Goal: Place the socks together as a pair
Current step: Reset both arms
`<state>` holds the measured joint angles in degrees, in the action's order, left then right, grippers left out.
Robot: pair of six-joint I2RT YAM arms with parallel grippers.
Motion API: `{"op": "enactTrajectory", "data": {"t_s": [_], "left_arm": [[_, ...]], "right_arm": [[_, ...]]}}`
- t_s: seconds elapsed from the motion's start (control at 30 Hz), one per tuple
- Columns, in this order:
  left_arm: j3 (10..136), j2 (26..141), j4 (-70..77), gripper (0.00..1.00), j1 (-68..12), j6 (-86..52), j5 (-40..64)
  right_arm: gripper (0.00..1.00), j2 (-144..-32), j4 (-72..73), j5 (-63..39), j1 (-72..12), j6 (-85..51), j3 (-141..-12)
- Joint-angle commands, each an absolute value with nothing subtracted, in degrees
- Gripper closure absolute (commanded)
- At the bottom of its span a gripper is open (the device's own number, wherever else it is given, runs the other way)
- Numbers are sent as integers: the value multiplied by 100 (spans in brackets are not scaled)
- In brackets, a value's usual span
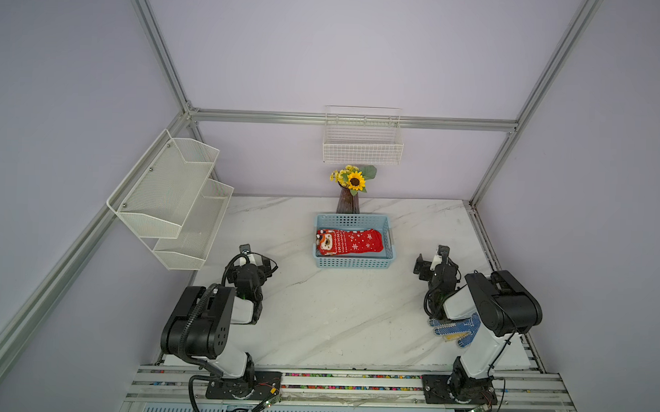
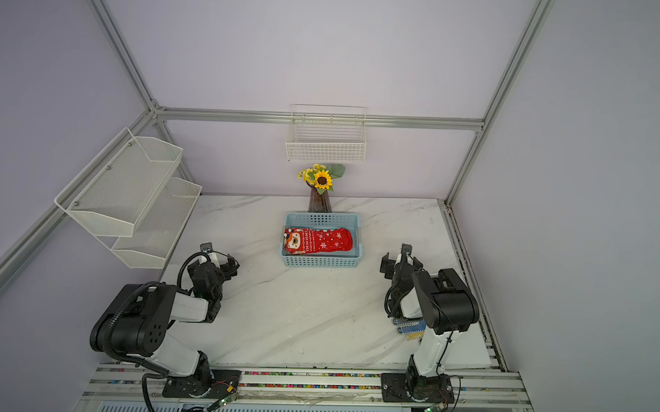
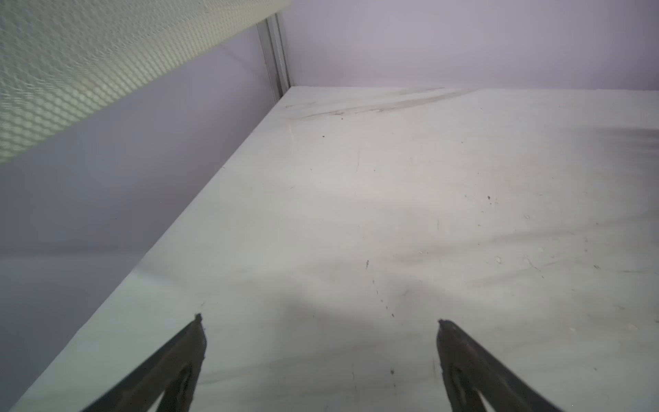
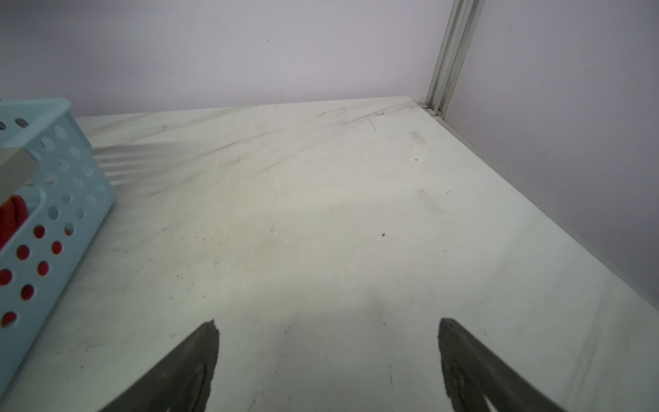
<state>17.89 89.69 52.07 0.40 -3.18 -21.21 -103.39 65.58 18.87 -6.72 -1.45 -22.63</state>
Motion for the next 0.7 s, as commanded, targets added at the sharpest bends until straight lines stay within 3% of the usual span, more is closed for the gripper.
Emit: {"op": "enactTrajectory", "data": {"t_s": [0.0,0.67], "left_arm": [[2132,8924,5329,0,-35,-335,-1841],[2098,8972,5528,0,-35,-219,-1767]], "right_arm": [[3,-10242,6558,1693,-563,-207,-2552],[3,-10231,6458,1794,-469,-336,-2584]]}}
